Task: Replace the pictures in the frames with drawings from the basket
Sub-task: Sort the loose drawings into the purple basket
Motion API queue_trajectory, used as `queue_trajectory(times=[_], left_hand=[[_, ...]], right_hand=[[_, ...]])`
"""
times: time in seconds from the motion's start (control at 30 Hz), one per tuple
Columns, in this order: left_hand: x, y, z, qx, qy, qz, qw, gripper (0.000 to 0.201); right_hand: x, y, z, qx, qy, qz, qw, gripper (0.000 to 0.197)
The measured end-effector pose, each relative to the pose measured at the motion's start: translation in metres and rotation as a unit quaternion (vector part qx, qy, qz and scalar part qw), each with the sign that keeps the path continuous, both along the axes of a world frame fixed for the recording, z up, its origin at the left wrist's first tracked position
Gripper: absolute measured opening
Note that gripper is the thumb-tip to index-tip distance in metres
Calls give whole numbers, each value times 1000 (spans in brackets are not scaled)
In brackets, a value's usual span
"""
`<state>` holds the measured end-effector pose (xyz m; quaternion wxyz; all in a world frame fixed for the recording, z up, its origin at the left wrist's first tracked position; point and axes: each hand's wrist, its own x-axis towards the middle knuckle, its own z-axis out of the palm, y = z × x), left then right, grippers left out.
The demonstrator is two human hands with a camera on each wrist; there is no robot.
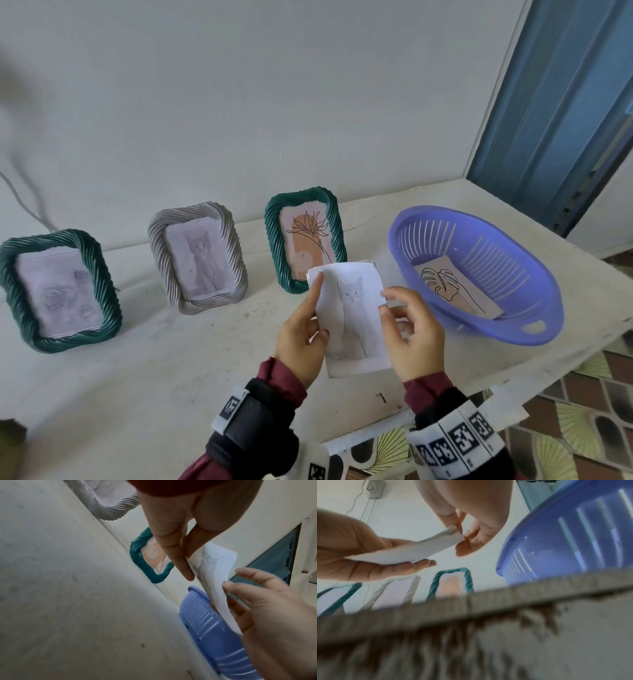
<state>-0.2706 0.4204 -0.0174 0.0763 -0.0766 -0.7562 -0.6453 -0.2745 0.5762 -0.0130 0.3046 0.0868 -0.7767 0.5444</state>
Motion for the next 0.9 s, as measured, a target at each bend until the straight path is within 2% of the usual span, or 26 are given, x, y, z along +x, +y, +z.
queue_trajectory(times=[0.2,0.33,0.43,0.53,0.6,0.7,0.8,0.87,0.9], left_hand=[[0,3,14,35,-56,-57,996,85],[3,11,22,35,-42,-118,992,85],[2,17,29,50,-33,-145,988,83],[-2,26,39,64,-22,-164,984,82],[-8,34,43,73,-18,-175,982,79],[-23,51,51,83,-18,-176,981,71],[-37,66,56,35,-7,-156,987,69],[-45,72,53,-51,2,-130,990,69],[-49,75,50,-119,19,-114,986,69]], right_hand=[[-6,22,30,6,-56,73,996,44],[-4,42,58,23,-80,93,992,45],[-4,57,77,-17,-160,133,978,44],[-10,74,94,-77,-253,190,946,39],[-17,84,106,-81,-280,195,937,39],[-36,99,127,-49,-283,169,943,38],[-62,117,150,-18,-293,152,944,38],[-80,126,162,0,-306,146,941,39],[-88,130,166,9,-313,139,939,40]])
